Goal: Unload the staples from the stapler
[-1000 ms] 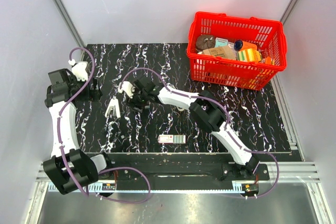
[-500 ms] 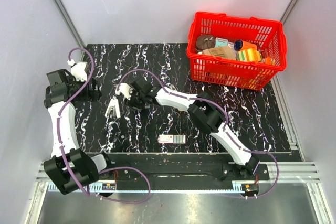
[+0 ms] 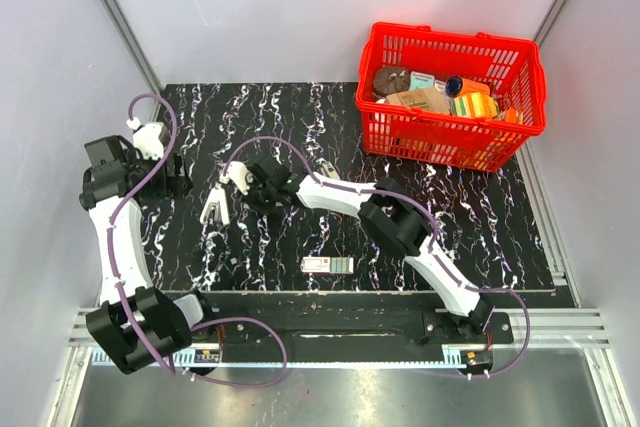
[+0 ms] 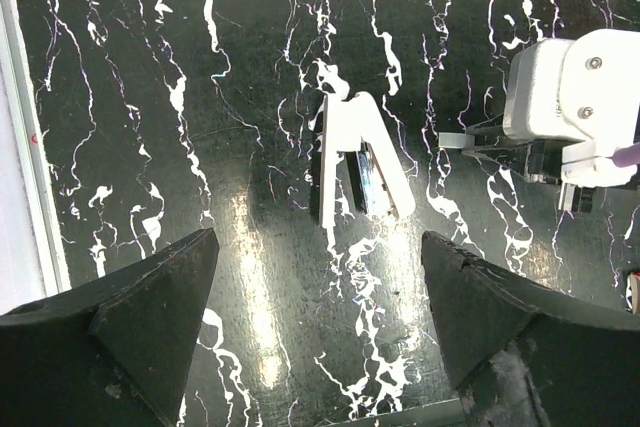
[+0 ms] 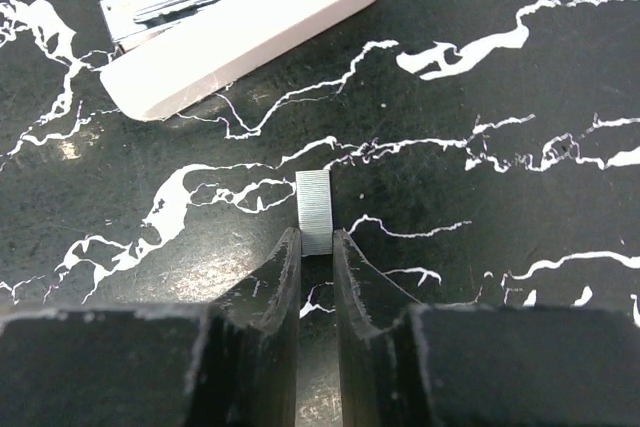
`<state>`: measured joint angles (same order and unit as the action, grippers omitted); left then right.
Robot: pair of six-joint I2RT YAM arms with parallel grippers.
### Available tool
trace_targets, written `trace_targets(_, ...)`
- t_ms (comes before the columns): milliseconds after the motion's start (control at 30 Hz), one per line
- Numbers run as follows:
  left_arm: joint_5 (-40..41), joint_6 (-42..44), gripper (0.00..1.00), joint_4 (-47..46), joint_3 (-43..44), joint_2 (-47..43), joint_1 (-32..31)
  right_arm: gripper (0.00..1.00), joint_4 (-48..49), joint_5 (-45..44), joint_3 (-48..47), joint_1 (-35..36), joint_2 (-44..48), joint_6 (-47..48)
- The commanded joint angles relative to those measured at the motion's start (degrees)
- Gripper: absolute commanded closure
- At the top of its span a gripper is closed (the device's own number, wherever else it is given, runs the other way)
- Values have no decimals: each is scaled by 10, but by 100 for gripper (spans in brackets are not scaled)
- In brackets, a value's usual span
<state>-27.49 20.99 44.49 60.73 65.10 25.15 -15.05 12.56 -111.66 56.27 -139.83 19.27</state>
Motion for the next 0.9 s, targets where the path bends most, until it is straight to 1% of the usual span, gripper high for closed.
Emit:
trace_targets(0,-24,14,12,3,22,-27,6,80,-15,-50,59,9,32,-39)
trace_targets(200,-25,20,12,16,25,-37,6,85,13,-123,132,23,72,-75)
trace_targets(233,-25,23,11,18,24,-39,7,85,14,-148,143,25,78,-82)
trace_targets(333,-27,27,11,21,21,-43,7,82,18,-205,177,29,97,-127)
trace_targets(433,-30,30,11,24,20,-45,8,82,23,-200,213,31,114,-168)
trace_targets(467,-31,30,11,23,18,-44,8,80,26,-197,220,31,118,-177)
trace_targets(533,-36,30,10,24,16,-43,8,71,27,-189,227,33,119,-204)
trace_targets(600,-40,31,6,28,14,-40,8,55,26,-183,226,34,118,-219)
trace_targets(633,-42,32,4,30,14,-38,7,50,26,-182,223,34,116,-223)
trace_targets(700,-42,34,1,34,14,-38,8,47,25,-184,215,34,114,-224)
trace_targets(767,-43,34,1,37,17,-39,8,47,22,-184,203,34,111,-222)
trace_targets(867,-43,35,1,39,17,-45,8,50,14,-185,184,34,104,-216)
